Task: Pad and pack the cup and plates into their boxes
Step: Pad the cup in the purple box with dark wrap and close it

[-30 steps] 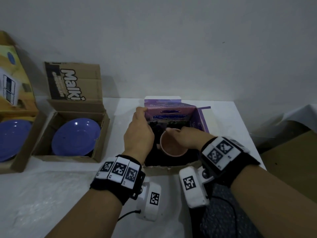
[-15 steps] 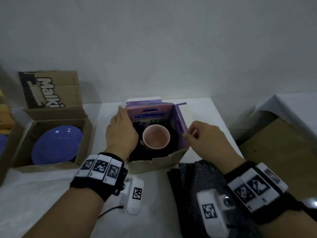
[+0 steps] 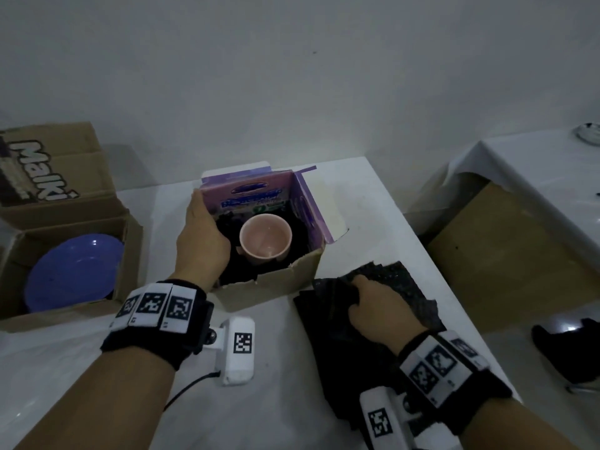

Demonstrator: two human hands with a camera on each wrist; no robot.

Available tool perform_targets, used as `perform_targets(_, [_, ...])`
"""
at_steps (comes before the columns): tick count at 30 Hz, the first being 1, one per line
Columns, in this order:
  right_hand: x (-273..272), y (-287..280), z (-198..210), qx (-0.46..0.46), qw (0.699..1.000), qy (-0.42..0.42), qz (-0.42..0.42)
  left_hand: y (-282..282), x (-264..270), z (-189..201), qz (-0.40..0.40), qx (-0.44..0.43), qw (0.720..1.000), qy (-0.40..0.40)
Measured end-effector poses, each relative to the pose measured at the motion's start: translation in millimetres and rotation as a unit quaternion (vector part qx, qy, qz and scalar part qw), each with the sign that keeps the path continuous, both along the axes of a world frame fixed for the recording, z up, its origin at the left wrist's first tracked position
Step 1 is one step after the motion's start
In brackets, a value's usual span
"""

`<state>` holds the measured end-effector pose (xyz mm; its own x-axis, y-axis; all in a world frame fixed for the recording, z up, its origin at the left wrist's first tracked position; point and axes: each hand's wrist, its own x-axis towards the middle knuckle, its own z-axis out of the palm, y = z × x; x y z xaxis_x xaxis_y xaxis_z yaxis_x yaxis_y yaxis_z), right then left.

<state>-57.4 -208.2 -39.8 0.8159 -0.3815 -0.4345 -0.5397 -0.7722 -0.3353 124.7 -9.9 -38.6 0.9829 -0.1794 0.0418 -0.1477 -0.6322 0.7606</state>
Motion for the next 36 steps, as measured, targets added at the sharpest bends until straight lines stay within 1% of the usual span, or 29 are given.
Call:
perform_targets(1, [2,-6,7,-0.012,1.000,-0.023,0.001,1,-1,0,-0.001,-0.007,1.000,-0.001])
perform_targets(3, [11,-19,26,-0.077,0.992,-0.098,-0.006,2,-4,1,-0.004,-0.022,1.000,-0.003])
perform_targets(4, [17,-25,37,-0.105,0.982,-0.157,-0.014,2,-4,3,-0.004,-0.028,1.000,-0.003])
perform_targets(5, [23,-28,50,-0.112,0.966,-0.232,-0.031,2,-4,3,-0.001,-0.034,0.999,-0.003])
perform_targets(6, [31,-29,64,-0.097,0.942,-0.316,-0.052,1,-5,4,0.004,-0.040,0.999,-0.007])
perform_targets(8, [47,-19,91,-0.034,0.877,-0.474,-0.079,1,-7,4,0.022,-0.058,0.998,-0.013])
perform_targets(9, [56,-9,100,-0.009,0.844,-0.531,-0.078,1,-7,3,0.033,-0.075,0.997,-0.012])
perform_targets(10, [66,2,102,0.010,0.823,-0.564,-0.068,1,-7,3,0.043,-0.097,0.994,-0.007])
perform_targets(11, [73,16,100,0.029,0.818,-0.572,-0.054,2,-7,1,0.051,-0.121,0.991,0.001])
perform_targets(12, [79,31,94,0.048,0.826,-0.560,-0.035,2,-7,0,0.058,-0.144,0.988,0.007])
perform_targets(14, [84,60,76,0.091,0.869,-0.485,0.032,4,-4,-3,0.068,-0.171,0.983,0.016])
perform_targets(16, [86,80,60,0.141,0.914,-0.359,0.127,4,-4,-3,0.069,-0.188,0.980,0.021])
perform_targets(17, [87,85,52,0.149,0.929,-0.290,0.178,4,-4,-3,0.067,-0.194,0.978,0.022])
perform_targets(18, [89,85,47,0.120,0.941,-0.217,0.231,4,-5,-2,0.065,-0.194,0.979,0.022])
perform_targets(19, [91,82,45,0.067,0.948,-0.137,0.278,5,-5,-2,0.063,-0.191,0.979,0.022])
perform_targets(21, [94,71,50,-0.020,0.937,0.008,0.347,6,-5,-2,0.062,-0.187,0.980,0.018])
perform_targets(22, [94,65,54,-0.043,0.926,0.055,0.372,6,-5,-3,0.062,-0.185,0.981,0.017])
perform_targets(23, [94,60,60,-0.064,0.915,0.077,0.391,6,-4,-3,0.064,-0.184,0.981,0.017])
perform_targets(24, [92,57,67,-0.082,0.908,0.075,0.404,6,-4,-4,0.066,-0.184,0.981,0.017])
perform_targets(25, [91,54,75,-0.094,0.906,0.054,0.409,5,-3,-5,0.068,-0.187,0.980,0.019])
perform_targets(27, [96,52,91,-0.116,0.906,-0.008,0.407,5,-2,-6,0.071,-0.194,0.978,0.020])
perform_targets(28, [100,51,98,-0.122,0.911,-0.041,0.392,5,-2,-6,0.070,-0.199,0.977,0.020])
perform_targets(30, [110,47,106,-0.092,0.935,-0.148,0.307,5,-3,-6,0.066,-0.213,0.975,0.023])
perform_targets(31, [114,44,107,-0.074,0.939,-0.232,0.243,5,-3,-5,0.066,-0.225,0.972,0.025])
perform_targets(32, [119,42,105,-0.062,0.929,-0.322,0.170,5,-3,-4,0.068,-0.238,0.968,0.030])
perform_targets(33, [122,41,102,-0.054,0.909,-0.400,0.100,5,-3,-4,0.072,-0.251,0.964,0.037])
perform_targets(34, [125,43,97,-0.052,0.890,-0.451,0.050,4,-3,-4,0.075,-0.265,0.960,0.043])
perform_targets(35, [127,49,89,-0.055,0.877,-0.477,0.024,4,-3,-4,0.078,-0.279,0.956,0.048])
perform_targets(36, [128,57,80,-0.058,0.873,-0.484,0.020,3,-2,-5,0.080,-0.291,0.952,0.052])
